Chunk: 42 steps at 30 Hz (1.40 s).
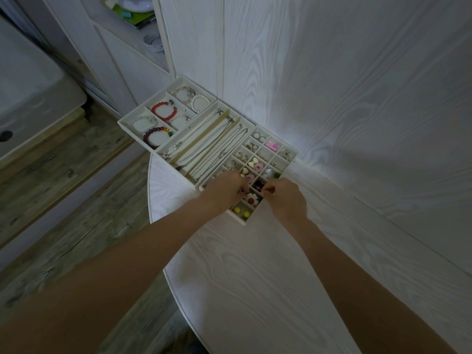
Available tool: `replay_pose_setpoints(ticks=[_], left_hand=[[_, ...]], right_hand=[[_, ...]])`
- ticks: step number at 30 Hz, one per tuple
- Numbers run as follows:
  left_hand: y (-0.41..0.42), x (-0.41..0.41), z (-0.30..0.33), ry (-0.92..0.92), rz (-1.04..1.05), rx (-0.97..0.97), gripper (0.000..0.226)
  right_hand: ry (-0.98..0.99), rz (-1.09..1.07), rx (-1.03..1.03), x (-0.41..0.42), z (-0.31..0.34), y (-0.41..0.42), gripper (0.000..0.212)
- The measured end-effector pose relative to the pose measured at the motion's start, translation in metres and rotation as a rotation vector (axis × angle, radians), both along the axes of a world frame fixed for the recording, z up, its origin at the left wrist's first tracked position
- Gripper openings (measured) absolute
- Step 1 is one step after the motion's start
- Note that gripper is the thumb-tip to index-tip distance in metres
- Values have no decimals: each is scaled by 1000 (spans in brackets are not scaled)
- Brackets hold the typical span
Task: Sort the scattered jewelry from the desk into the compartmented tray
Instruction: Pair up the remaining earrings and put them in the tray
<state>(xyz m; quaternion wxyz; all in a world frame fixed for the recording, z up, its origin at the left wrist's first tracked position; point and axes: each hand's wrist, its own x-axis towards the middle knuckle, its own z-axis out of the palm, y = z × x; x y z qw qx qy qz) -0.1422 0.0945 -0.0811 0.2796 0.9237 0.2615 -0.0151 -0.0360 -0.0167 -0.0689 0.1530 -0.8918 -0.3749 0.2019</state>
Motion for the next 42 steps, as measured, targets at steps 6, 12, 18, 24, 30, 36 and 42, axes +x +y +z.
replay_pose_setpoints(ticks=[6, 12, 18, 24, 30, 36, 42], left_hand=[[-6, 11, 2, 20, -10, 4, 22], [-8, 19, 4, 82, -5, 9, 21], [-8, 25, 9, 119, 108, -94, 18], [-6, 26, 8, 127, 142, -116, 16], [-7, 28, 7, 118, 165, -112, 15], [-6, 22, 3, 106, 164, -62, 10], [3, 6, 2, 67, 129, -62, 17]], right_hand=[[-30, 41, -7, 0, -1, 0, 18], [-56, 65, -92, -3, -2, 5, 17], [-82, 64, -113, -5, -3, 8, 19], [-91, 49, -112, -6, -3, 9, 17], [-63, -4, -140, -6, -5, 12, 18], [-58, -2, -126, -8, -3, 13, 19], [-40, 23, -114, -14, -2, 13, 16]])
